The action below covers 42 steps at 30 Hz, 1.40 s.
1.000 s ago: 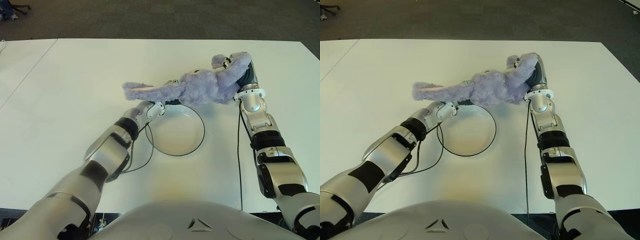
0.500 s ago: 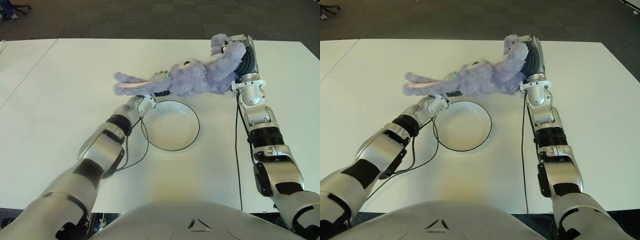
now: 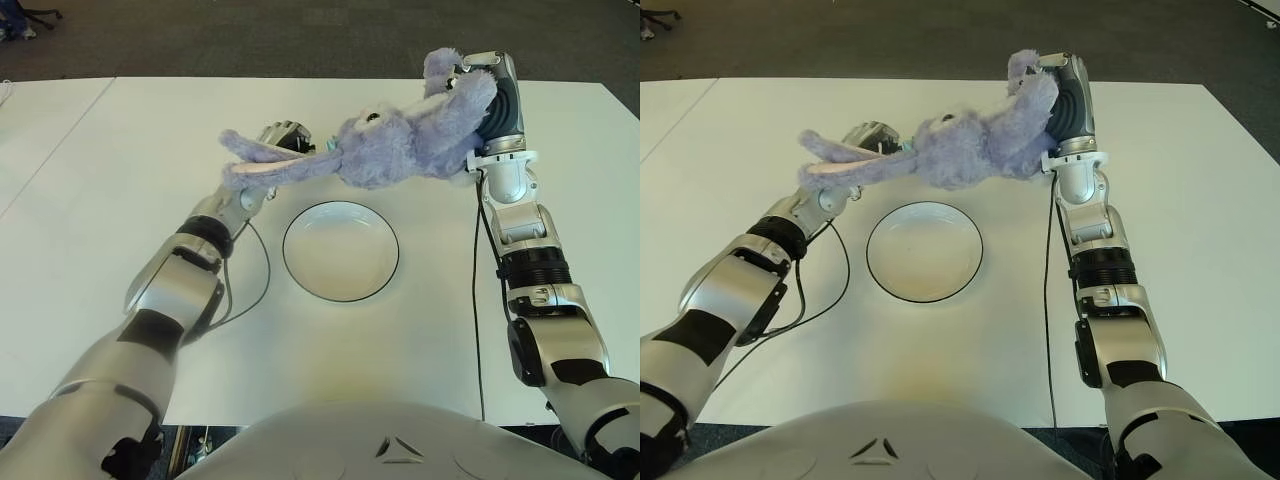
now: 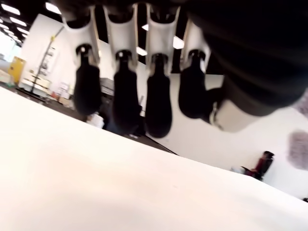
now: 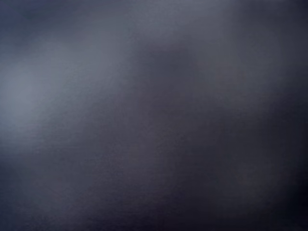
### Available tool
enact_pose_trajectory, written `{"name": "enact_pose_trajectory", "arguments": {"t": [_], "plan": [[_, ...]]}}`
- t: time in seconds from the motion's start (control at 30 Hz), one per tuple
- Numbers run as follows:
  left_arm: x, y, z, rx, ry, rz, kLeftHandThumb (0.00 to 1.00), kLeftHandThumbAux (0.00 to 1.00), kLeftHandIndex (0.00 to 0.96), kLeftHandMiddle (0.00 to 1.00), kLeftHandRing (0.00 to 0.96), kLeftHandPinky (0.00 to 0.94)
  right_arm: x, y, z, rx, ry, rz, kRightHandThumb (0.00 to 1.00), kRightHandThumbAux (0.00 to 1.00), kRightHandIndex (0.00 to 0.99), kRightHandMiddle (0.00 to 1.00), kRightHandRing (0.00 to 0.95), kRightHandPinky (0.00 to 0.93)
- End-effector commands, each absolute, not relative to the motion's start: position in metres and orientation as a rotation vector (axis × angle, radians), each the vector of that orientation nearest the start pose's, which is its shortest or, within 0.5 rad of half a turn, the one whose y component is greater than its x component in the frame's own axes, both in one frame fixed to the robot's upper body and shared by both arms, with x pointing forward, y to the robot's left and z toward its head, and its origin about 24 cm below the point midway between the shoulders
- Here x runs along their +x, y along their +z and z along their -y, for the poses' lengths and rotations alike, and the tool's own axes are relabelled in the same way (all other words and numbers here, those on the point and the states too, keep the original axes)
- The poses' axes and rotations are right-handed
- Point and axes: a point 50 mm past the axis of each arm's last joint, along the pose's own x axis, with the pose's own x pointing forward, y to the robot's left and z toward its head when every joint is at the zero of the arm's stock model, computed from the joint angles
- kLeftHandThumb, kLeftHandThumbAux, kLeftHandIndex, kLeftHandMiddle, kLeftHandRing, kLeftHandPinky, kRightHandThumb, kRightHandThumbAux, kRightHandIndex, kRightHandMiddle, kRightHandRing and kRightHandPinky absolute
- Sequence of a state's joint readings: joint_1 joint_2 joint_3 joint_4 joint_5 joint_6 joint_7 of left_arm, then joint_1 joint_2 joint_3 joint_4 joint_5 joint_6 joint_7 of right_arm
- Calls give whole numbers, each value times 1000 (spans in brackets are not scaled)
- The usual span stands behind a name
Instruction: Put the doll into the plate.
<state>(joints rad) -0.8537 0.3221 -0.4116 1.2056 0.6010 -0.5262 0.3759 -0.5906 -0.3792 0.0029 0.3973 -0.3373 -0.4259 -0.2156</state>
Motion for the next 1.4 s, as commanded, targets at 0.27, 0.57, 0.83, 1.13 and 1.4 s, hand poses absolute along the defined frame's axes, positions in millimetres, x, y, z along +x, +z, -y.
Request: {"name": "enact_pose_trajectory", "arguments": {"t": [0.27,0.57,0.83,1.13,1.4], "plan": [[374,73,-200,1160,-79,170,177,536,7,243,293,292,339,182,186,-628,-109,677,750,676,735,851,860,870],[367,73,-243,1091,30,37,56,550,0,225,272,269,339,178,185,-619,-105,649,797,669,735,853,859,871],[353,58,-265,1036,89,-53,40,578,0,215,253,232,340,177,184,-629,-104,642,793,668,740,848,859,868],[336,25,-263,1066,39,-174,36,568,0,242,275,261,341,156,163,-613,-71,600,780,673,747,855,868,877],[329,7,-254,1076,-30,-238,19,534,0,237,257,233,340,140,128,-634,-44,616,735,670,748,859,877,895]]}}
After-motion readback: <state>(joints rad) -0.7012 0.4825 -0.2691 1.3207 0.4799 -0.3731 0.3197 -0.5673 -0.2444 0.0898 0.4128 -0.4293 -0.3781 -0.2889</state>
